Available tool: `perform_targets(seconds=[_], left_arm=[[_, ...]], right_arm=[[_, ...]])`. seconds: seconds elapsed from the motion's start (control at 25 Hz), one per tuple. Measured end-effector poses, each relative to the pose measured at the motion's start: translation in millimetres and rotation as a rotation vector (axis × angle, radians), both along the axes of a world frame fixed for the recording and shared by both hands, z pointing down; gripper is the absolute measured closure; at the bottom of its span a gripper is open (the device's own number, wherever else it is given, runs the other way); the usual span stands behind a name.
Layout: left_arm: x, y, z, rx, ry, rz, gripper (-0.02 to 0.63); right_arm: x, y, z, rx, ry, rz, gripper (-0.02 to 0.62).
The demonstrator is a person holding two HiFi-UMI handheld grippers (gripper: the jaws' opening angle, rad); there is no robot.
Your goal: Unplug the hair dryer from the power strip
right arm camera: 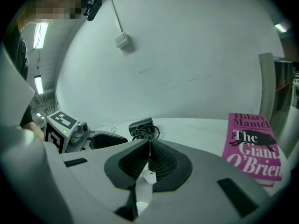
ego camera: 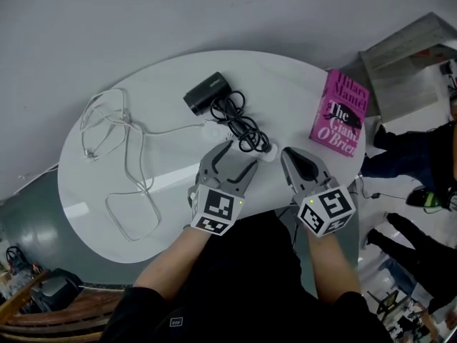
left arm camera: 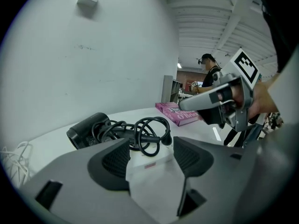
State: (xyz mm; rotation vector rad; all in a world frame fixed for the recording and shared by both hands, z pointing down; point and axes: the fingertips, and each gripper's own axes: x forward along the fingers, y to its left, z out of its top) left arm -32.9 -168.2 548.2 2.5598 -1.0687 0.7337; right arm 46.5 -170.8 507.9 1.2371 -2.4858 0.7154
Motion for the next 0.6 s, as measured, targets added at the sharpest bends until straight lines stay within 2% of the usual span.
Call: perform_targets(seconds=[0.24,0.6], left_arm=[[1.4,-3.3,18.3,-0.011,-0.031,-0.017,0.305],[7.0,-15.2,35.0,-0.006,-0.052,0.003,0.304]], right_arm=[[0.8,3.2,16.4,-0.021,0.022,0.003,0.56],[-7.0,-3.7,31.3,-0.049,0.02,-0.041,0.558]])
